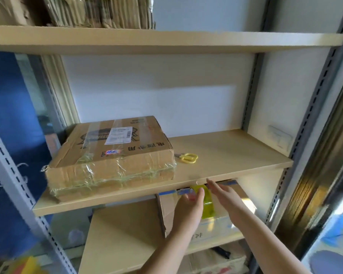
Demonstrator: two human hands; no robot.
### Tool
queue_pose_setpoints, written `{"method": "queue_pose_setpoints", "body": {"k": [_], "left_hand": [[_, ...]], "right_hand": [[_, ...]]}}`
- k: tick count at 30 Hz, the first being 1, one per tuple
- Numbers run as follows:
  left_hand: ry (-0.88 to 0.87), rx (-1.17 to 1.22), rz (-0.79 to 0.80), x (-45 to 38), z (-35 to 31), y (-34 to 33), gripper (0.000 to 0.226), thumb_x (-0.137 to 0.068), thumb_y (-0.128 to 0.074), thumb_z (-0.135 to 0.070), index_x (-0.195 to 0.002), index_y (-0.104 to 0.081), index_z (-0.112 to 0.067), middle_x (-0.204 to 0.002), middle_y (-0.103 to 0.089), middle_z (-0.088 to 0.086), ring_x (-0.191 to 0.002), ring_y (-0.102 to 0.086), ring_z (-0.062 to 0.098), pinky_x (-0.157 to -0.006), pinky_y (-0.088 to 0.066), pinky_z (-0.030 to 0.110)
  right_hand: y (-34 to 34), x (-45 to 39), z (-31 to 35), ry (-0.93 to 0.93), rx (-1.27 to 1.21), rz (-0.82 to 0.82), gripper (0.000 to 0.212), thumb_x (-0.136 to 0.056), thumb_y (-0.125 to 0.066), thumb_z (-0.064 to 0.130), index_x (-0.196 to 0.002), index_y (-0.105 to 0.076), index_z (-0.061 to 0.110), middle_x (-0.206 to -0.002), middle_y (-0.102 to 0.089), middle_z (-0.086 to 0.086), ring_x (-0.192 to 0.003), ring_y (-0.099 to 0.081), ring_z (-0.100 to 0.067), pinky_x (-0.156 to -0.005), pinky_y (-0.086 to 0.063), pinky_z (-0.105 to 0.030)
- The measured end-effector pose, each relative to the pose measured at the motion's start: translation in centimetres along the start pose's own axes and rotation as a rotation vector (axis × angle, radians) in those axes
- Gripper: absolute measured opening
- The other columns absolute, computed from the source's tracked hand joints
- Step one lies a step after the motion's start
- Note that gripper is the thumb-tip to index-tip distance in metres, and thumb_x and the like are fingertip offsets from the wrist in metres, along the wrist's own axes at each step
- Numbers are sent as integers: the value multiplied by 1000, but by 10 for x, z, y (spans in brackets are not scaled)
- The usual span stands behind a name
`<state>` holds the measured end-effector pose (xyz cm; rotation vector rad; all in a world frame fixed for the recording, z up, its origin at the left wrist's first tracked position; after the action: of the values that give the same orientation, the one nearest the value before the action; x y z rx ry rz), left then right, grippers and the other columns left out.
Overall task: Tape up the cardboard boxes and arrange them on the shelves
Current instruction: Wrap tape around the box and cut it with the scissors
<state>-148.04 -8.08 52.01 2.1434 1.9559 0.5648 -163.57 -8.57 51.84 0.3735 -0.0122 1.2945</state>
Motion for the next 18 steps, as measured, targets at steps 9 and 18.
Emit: {"method": "queue_pose_setpoints", "body": {"k": [9, 18], "left_hand": [[-160, 156, -65, 5, -12, -11, 45, -87, -50, -56, -80, -68, -16, -72, -72, 6, -70, -68, 20, -70, -55, 30], [-216, 14, 19, 45, -48, 23, 39, -92, -50, -47, -80, -61, -12, -66, -69, 11, -51, -63, 19, -57, -56, 33]], "right_hand": [[-40, -5, -1, -220, -263, 279, 37, -85, -68, 44, -69, -64, 11, -53, -48, -6, -37, -41, -19, -37, -31, -20], [-37, 18, 67, 159, -253, 302, 19, -89, -68, 15, -93, -75, -2, -81, -71, -22, -65, -62, -26, -57, -51, -30]]}}
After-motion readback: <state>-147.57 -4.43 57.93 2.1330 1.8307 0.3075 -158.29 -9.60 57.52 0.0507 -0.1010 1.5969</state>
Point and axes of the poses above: each hand's wrist, its own x-axis away from the middle knuckle, its own y-axis out of the back of the hand, z = x × y, the point moved 10 cm from there along -x, towards the middle knuckle
